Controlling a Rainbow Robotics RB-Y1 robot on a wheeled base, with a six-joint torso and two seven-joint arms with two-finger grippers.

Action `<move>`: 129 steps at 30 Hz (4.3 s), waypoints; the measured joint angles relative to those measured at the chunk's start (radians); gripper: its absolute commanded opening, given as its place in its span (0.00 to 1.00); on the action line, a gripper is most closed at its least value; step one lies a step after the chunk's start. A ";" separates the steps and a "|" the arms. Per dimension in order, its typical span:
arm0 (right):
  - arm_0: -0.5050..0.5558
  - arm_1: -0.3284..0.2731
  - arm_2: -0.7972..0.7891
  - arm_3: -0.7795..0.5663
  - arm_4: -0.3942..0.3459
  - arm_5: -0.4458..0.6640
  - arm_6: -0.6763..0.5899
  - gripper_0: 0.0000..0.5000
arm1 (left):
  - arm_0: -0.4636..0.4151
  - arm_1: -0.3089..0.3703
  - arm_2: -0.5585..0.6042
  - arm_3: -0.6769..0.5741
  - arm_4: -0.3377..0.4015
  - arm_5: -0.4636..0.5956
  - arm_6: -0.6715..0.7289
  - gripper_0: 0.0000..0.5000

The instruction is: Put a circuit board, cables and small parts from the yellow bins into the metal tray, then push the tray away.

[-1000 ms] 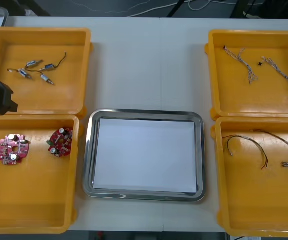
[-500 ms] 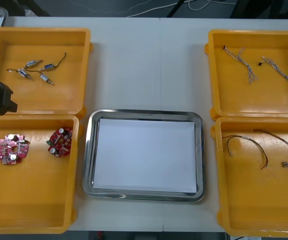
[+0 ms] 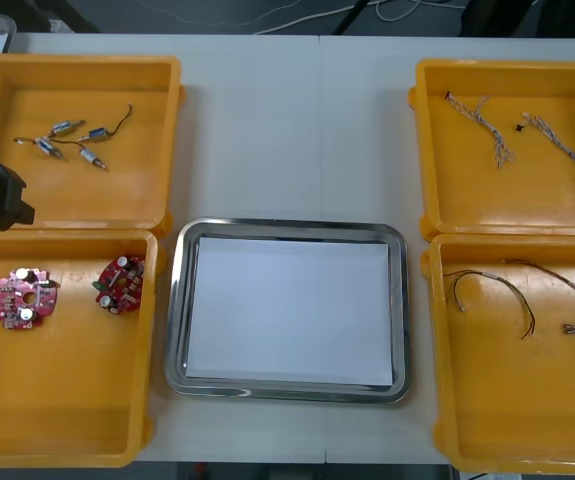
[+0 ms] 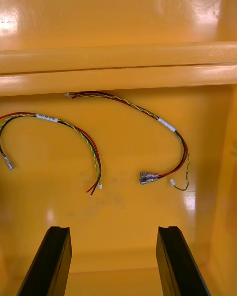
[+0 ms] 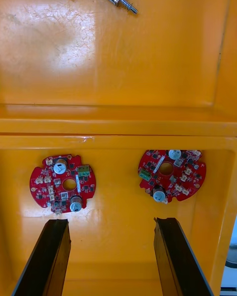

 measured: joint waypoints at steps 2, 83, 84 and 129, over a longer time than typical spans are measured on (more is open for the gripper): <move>0.000 0.000 0.000 0.000 0.000 0.000 0.000 1.00 | 0.000 0.000 0.000 0.000 0.000 0.000 0.000 1.00; -0.039 0.003 0.116 0.056 0.010 -0.002 0.000 1.00 | 0.053 -0.014 -0.001 0.003 0.014 0.000 0.000 1.00; -0.041 0.003 0.122 0.064 0.010 -0.010 0.000 1.00 | 0.053 -0.014 -0.001 0.004 0.014 0.000 0.000 1.00; 0.029 0.006 0.271 0.254 0.062 -0.410 0.244 1.00 | 0.332 -0.103 0.032 0.026 -0.270 -0.247 0.000 1.00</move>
